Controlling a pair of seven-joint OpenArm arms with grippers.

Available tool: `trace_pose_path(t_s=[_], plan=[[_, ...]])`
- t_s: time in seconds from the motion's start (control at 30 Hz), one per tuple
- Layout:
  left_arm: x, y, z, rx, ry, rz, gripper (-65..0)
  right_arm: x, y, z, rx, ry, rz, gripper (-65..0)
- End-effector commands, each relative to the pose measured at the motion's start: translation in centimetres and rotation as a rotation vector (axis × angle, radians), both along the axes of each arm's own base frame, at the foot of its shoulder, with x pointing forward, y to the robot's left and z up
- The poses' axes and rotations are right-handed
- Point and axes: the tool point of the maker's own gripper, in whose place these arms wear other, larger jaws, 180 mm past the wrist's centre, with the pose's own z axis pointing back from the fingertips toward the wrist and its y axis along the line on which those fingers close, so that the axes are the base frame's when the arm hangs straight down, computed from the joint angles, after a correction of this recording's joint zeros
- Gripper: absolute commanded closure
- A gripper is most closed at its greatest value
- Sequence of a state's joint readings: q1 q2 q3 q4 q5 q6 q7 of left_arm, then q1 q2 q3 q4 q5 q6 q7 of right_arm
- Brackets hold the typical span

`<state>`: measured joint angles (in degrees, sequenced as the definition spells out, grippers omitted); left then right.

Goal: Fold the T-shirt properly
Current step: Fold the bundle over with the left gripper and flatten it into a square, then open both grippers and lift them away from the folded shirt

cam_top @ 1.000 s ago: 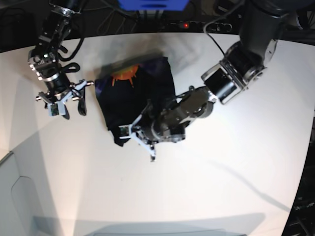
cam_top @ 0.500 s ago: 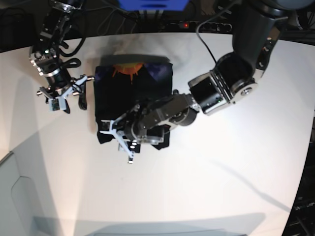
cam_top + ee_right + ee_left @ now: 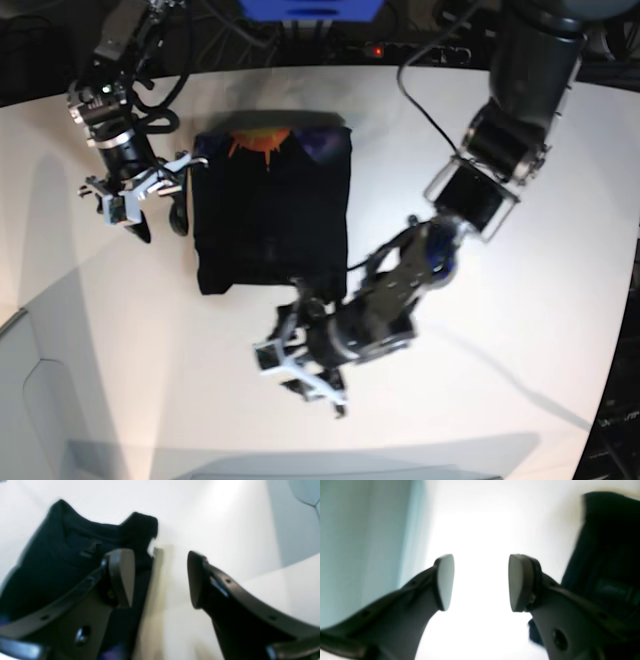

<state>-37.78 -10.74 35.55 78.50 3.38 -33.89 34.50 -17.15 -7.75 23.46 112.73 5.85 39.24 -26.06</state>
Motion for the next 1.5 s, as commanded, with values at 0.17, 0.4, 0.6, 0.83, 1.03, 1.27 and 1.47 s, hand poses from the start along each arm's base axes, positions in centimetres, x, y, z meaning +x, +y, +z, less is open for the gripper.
trace_pose_path(t_s=[0.17,0.4,0.6,0.83,1.03,1.27,1.47], plan=[[-1.6,12.1,1.4,-0.091,-0.040,0.305,-33.2,-2.7,5.8,-0.9,0.066,0.040,0.160,-24.2],[-8.8,25.4,-4.9,-0.145,0.104,0.694,-33.2,-3.9,6.0,-2.1,0.031,0.083,0.220,-13.0],[-13.1,29.4,-8.3,-0.110,0.193,0.814,-33.2,-4.6,5.4,-5.1,0.047,0.167,0.209,-6.4],[-15.7,30.6,-9.8,-0.085,0.239,0.853,-33.2,-5.3,5.5,-8.3,0.095,0.232,0.208,-6.2],[-18.8,30.5,-12.0,-0.066,0.318,0.869,-33.2,-4.1,5.8,-3.2,0.123,0.022,0.199,-6.5],[-22.3,32.1,-12.9,-0.059,0.359,0.948,-33.2,-4.9,12.6,-0.8,0.207,-0.026,0.358,-6.5],[-25.1,33.2,-13.6,-0.049,0.393,1.008,-33.2,-6.1,16.9,-4.4,0.291,0.080,0.451,-6.5]])
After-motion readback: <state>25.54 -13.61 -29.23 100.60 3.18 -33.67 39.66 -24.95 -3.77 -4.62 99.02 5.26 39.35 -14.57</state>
